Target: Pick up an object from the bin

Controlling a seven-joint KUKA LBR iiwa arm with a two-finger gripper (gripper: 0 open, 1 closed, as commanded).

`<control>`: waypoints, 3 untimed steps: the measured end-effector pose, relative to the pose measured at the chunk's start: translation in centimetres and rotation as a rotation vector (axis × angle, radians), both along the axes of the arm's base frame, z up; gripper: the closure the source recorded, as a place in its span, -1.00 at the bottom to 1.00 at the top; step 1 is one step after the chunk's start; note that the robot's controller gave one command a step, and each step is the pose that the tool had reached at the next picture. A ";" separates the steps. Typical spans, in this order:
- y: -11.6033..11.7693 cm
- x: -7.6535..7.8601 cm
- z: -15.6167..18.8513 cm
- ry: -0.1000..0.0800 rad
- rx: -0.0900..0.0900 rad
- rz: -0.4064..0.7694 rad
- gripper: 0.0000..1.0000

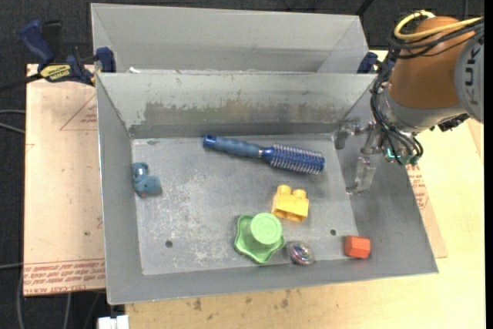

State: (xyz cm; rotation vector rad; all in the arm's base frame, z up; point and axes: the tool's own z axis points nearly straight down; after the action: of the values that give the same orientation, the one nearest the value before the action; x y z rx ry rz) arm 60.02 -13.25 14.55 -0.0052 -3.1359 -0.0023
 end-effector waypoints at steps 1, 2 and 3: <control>9.8 3.3 -7.9 -0.006 0.003 0.043 -1.00; 12.9 2.5 -4.3 -0.011 0.002 0.016 -1.00; 14.6 2.6 -4.5 -0.008 0.000 -0.261 -1.00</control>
Offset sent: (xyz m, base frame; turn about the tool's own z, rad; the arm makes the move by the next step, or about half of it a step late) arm 0.0321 0.0911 -0.0755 -0.0344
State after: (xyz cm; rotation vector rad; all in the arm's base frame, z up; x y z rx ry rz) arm 62.66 1.37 10.01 -0.4137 -3.1169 -0.0037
